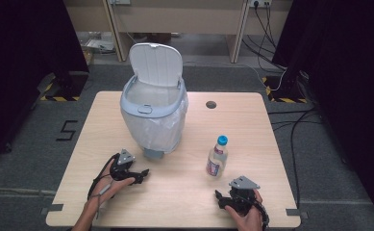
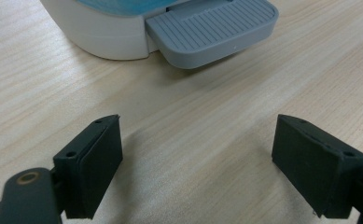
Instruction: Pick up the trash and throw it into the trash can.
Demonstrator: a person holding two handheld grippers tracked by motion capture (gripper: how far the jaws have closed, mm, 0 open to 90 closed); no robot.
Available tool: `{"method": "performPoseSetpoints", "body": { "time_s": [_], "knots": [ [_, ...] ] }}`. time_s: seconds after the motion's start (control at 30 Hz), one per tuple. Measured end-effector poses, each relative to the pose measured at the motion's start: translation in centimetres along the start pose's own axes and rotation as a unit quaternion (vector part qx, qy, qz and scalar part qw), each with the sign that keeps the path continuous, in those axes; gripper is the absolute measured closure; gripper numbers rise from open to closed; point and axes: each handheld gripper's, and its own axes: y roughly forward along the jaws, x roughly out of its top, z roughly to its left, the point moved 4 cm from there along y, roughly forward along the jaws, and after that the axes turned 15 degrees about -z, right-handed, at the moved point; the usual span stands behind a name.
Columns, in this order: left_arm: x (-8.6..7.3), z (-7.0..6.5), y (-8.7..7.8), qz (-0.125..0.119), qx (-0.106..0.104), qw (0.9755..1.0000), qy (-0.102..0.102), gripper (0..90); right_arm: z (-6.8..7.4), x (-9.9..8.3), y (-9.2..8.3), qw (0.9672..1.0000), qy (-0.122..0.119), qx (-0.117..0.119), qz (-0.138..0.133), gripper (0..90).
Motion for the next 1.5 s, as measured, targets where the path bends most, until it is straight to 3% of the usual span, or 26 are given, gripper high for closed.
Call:
{"method": "performPoseSetpoints", "body": {
  "time_s": [0.1, 0.2, 0.27, 0.5, 0.7, 0.77, 0.87, 1.33, 1.5],
  "knots": [
    [0.0, 0.0, 0.0, 0.000, 0.000, 1.0000, 0.000, 14.9, 0.1, 0.0, -0.1, 0.9999, -0.008, 0.009, -0.006, 20.6],
    [0.0, 0.0, 0.0, 0.000, 0.000, 1.0000, 0.000, 14.8, 0.1, 0.3, -0.2, 0.9995, -0.010, 0.012, -0.029, 20.7],
    [0.0, 0.0, 0.0, 0.000, 0.000, 1.0000, 0.000, 14.8, 0.0, 0.5, -0.4, 0.9984, 0.002, 0.011, -0.056, 20.6],
    [0.0, 0.0, 0.0, 0.000, -0.002, 1.0000, -0.001, 14.8, 0.1, 1.9, -0.6, 0.9941, -0.003, 0.011, -0.108, 20.5],
    [0.0, 0.0, 0.0, 0.000, -0.001, 1.0000, -0.001, 14.8, -0.2, 3.9, 0.0, 0.9879, -0.032, 0.006, -0.152, 17.9],
    [0.0, 0.0, 0.0, 0.000, -0.002, 1.0000, -0.001, 14.9, -0.2, 4.1, 0.1, 0.9880, -0.032, 0.005, -0.151, 17.6],
    [0.0, 0.0, 0.0, 0.000, -0.001, 1.0000, -0.001, 14.9, -0.4, 4.8, 1.2, 0.9865, -0.011, 0.015, -0.162, 17.5],
    [0.0, 0.1, 0.0, 0.000, 0.000, 1.0000, -0.001, 14.9, -0.9, 5.9, 2.9, 0.9834, 0.000, 0.023, -0.180, 17.8],
    [0.0, 0.0, 0.0, -0.001, 0.000, 1.0000, -0.003, 14.9, -1.1, 5.6, 3.8, 0.9842, -0.006, 0.025, -0.175, 25.5]
  ]
}}
